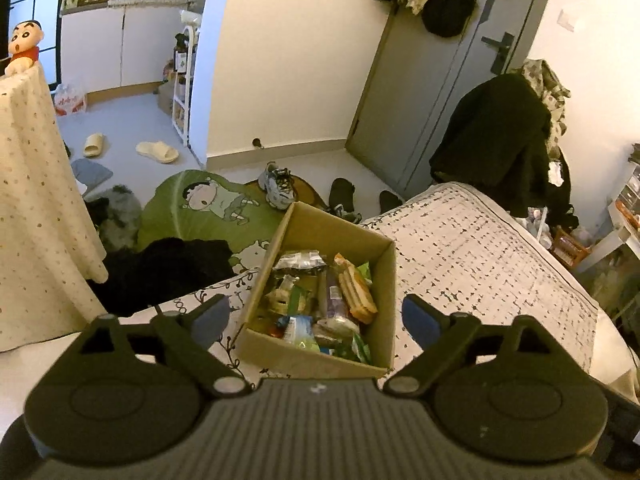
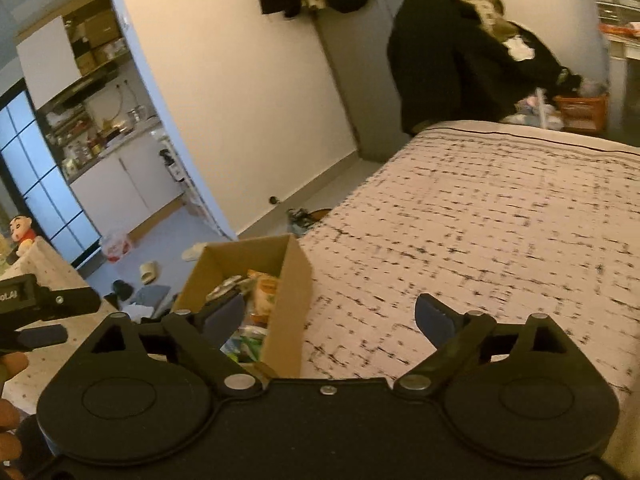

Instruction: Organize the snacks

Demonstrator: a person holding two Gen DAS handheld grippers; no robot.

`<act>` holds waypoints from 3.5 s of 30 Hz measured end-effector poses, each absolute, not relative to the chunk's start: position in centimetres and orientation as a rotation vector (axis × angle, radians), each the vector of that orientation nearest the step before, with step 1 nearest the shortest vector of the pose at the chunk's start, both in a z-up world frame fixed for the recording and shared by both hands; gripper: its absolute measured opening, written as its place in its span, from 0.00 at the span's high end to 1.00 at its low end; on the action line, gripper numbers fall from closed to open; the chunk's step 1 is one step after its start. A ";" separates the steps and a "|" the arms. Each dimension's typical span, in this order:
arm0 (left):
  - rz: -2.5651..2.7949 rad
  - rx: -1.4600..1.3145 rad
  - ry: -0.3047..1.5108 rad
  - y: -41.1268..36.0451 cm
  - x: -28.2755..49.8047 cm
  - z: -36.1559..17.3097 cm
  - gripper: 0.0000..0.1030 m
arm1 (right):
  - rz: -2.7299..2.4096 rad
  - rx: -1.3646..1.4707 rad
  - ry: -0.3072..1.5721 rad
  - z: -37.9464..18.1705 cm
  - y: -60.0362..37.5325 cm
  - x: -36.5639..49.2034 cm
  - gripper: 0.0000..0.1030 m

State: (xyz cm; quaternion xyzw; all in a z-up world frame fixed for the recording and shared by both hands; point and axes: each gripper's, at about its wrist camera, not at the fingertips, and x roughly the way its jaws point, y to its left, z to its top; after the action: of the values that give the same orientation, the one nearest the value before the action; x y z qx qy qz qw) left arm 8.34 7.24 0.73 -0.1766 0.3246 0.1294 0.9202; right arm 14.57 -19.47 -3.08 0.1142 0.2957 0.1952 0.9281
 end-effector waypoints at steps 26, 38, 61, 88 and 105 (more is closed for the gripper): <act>0.115 -0.225 0.625 3.4 1.4 0.4 0.00 | 0.416 0.110 0.627 -1.7 -22.8 5.6 0.00; 0.077 -0.189 0.593 3.0 0.4 0.5 0.00 | 0.431 0.014 0.611 -0.8 -24.3 3.6 0.00; 0.086 -0.179 0.594 2.9 0.4 0.1 0.00 | 0.422 0.027 0.620 -1.4 -24.3 3.8 0.00; 0.089 -0.170 0.600 2.8 0.0 0.0 0.00 | 0.415 0.072 0.632 -1.6 -24.3 4.0 0.00; 0.071 -0.171 0.589 2.8 0.0 0.3 0.00 | 0.413 0.078 0.636 -1.5 -24.4 4.1 0.00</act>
State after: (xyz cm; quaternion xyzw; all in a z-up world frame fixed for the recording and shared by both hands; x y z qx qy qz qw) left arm -0.02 2.82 0.27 -0.0842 0.2897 0.0347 0.9528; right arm 4.06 -24.38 -1.54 0.0380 0.3105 0.2014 0.9282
